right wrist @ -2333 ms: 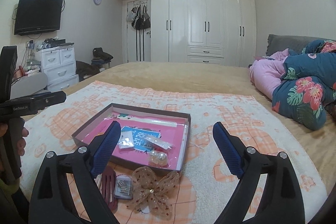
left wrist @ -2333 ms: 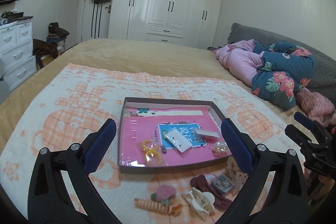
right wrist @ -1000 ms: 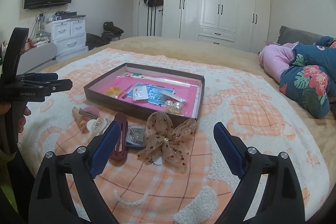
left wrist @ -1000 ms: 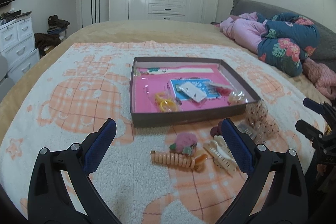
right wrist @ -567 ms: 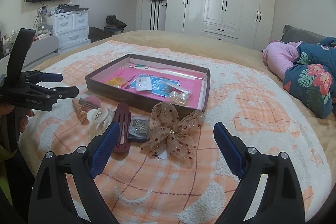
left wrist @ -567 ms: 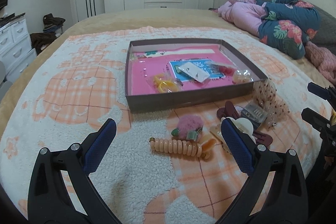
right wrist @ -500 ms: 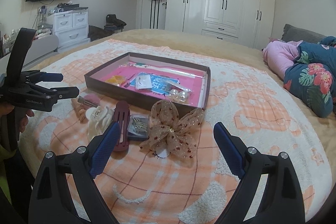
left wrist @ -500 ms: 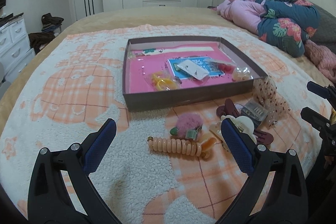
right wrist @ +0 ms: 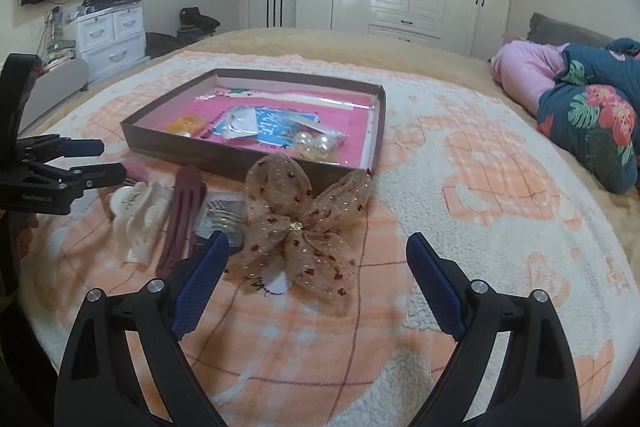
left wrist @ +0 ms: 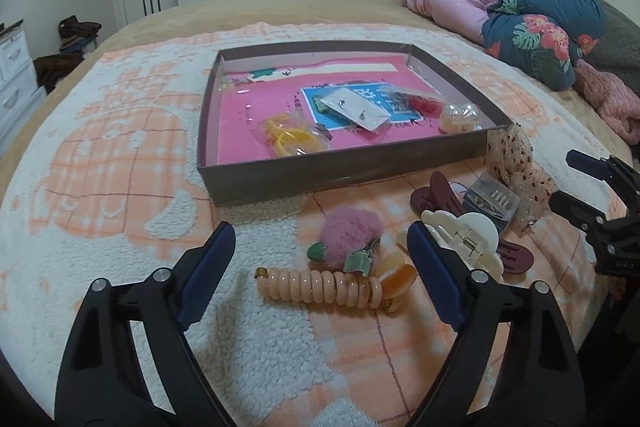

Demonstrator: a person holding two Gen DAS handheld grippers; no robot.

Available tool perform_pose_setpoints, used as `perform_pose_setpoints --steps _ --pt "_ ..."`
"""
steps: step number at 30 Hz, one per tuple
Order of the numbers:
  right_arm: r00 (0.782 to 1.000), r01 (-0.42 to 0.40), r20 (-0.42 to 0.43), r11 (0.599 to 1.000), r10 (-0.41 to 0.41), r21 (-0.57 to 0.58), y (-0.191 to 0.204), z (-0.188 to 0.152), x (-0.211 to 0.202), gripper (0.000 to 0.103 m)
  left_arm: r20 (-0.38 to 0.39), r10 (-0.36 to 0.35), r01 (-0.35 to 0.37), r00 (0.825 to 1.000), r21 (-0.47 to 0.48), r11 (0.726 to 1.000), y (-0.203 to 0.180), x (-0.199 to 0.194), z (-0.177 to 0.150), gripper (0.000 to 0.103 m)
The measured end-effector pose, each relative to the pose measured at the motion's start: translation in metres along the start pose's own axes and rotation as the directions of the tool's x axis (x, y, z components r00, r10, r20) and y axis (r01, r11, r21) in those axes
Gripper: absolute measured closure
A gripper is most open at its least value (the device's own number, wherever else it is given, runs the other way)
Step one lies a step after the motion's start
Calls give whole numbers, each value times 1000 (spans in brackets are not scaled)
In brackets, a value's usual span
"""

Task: Organize jewelry
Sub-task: 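Grasp the pink pom-pom clip with the left tool while the right tool grasps the beige bow, then carry the pom-pom clip and beige bow over the tray box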

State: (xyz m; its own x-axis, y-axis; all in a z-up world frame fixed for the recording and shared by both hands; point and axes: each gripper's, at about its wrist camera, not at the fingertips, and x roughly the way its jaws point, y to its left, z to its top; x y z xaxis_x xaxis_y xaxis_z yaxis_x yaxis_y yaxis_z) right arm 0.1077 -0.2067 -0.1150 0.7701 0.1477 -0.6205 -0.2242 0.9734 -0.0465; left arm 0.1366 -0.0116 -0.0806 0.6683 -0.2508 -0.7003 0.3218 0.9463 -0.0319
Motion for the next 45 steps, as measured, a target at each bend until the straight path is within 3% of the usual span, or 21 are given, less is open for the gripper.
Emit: perform_pose_setpoints --steps 7,9,11,14,17,18,21,32,45 --pt "998 -17 -64 999 19 37 -9 -3 23 39 -23 -34 33 999 -19 999 2 10 2 32" --pt "997 -28 -74 998 31 51 -12 -3 26 48 -31 -39 38 999 -19 999 2 13 3 37" --pt "996 -37 -82 997 42 62 -14 -3 28 68 -36 -43 43 998 -17 999 1 15 3 38" --pt "993 -69 -91 995 76 69 -13 -4 29 87 -48 -60 59 997 -15 998 0 20 4 47" --pt "994 -73 -75 995 77 63 -12 -4 23 94 -61 -74 74 995 -12 997 -2 23 2 63" --pt "995 -72 -67 995 76 68 -14 -4 19 95 -62 -83 83 995 -11 996 -2 23 2 69" --pt "997 -64 -45 993 69 95 -20 -5 10 97 -61 -90 90 994 -1 996 -5 22 1 71" --pt "999 -35 14 994 34 101 -31 -1 -15 97 7 -101 101 995 -10 995 -3 2 2 72" --pt "996 -74 61 994 69 75 -12 17 -28 97 110 -58 67 992 -86 994 23 -32 9 72"
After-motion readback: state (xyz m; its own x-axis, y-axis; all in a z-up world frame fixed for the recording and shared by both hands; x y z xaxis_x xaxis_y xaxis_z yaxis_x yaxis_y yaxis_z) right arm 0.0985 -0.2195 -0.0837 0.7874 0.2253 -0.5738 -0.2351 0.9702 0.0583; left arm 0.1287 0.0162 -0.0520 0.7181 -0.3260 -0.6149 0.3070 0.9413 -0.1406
